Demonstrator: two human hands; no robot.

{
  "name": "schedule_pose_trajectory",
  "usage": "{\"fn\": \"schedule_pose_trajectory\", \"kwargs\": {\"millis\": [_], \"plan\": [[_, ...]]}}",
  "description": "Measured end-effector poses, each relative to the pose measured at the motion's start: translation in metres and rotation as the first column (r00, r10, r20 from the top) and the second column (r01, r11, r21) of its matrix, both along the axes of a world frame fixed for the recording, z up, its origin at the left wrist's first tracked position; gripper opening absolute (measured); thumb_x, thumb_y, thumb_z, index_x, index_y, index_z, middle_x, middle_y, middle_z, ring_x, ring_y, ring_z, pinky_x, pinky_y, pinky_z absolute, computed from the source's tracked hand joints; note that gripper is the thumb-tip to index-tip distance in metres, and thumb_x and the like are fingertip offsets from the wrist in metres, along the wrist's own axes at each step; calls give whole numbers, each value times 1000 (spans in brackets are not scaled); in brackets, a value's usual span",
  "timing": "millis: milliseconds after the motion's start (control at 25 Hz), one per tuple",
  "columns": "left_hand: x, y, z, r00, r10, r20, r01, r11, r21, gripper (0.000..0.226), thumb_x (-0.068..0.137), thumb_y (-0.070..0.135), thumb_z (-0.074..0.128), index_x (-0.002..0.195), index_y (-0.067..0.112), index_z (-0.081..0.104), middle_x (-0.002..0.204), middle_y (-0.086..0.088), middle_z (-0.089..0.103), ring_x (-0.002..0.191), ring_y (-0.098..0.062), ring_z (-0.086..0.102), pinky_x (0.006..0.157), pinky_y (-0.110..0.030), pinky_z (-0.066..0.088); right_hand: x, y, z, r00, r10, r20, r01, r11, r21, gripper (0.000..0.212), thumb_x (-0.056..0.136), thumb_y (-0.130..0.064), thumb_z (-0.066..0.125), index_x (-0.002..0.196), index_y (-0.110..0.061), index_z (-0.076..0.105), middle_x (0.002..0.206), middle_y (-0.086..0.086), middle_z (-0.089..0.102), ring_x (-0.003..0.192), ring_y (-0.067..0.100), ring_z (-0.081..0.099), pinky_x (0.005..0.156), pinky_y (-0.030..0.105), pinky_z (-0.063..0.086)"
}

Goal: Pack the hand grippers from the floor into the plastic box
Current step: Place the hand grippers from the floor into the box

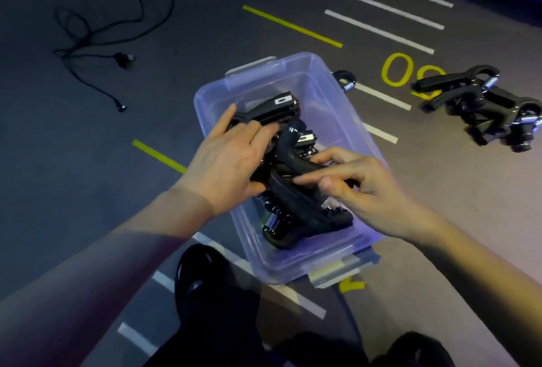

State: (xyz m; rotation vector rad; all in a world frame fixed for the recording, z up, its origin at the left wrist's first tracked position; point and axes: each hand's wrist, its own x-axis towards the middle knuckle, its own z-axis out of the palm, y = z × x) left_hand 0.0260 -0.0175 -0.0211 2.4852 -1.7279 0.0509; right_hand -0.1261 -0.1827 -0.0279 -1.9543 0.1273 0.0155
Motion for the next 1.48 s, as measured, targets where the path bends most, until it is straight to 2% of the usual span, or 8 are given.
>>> {"fn": "schedule_pose_trajectory", "kwargs": {"millis": [120,320,520,760,920,1200,1360,1480], "plan": [[-12,8,-11,998,54,-38,-48,987,155,61,49,37,83,93,7,53,78,-7,65,74,-27,66,103,-34,16,3,6,-6,987,130,-94,-151,950,-274,39,82,-57,50,98,-29,72,103,-7,56,101,4,54,89,21,41],[-47,-3,-16,976,203,-74,-163,919,360,48,73,58,57,95,17,47,94,-2,65,91,-22,62,96,-29,25,14,5,-8,920,222,-322,-368,770,-521,58,75,-73,35,97,-32,70,106,-10,51,99,10,51,87,28,36],[-55,-4,-23,975,215,-56,-167,876,453,73,69,73,54,110,13,46,105,-4,58,103,-23,54,103,-37,20,17,7,-15,879,263,-398,-434,786,-440,55,80,-64,39,98,-25,74,119,1,53,108,18,51,87,20,30],[-51,-3,-28,995,90,-53,-49,853,520,96,79,72,41,147,19,-1,156,-4,1,142,-26,8,110,-52,-7,11,3,-28,800,344,-491,-562,716,-414,52,90,-61,38,122,-29,62,151,-3,33,141,16,19,115,31,1],[-48,-6,-28,995,40,-92,24,792,609,84,88,63,34,147,21,-9,156,-3,-12,143,-25,3,113,-49,-1,6,2,-22,806,304,-508,-477,841,-254,39,94,-48,38,125,-34,57,155,-10,24,144,3,1,118,39,-9],[-52,-6,-27,994,21,-107,54,761,647,82,91,59,31,147,11,-4,157,-2,1,143,-21,-6,115,-45,-2,2,12,-26,812,257,-523,-471,819,-328,44,97,-48,34,137,-29,37,139,-9,38,133,5,19,115,34,1],[-54,-9,-29,994,15,-110,68,699,711,87,91,59,32,144,7,-14,154,-7,-17,141,-23,-16,113,-47,-5,-2,8,-28,851,234,-471,-447,793,-414,53,95,-52,33,144,-30,32,156,-8,13,143,10,1,118,36,4],[-55,-10,-30,998,3,-69,49,674,738,92,91,60,31,140,5,-23,149,-11,-30,138,-24,-24,112,-47,-7,-3,11,-31,878,111,-465,-374,766,-523,70,93,-59,25,151,-23,7,158,-7,-11,143,12,-18,119,36,-5]]}}
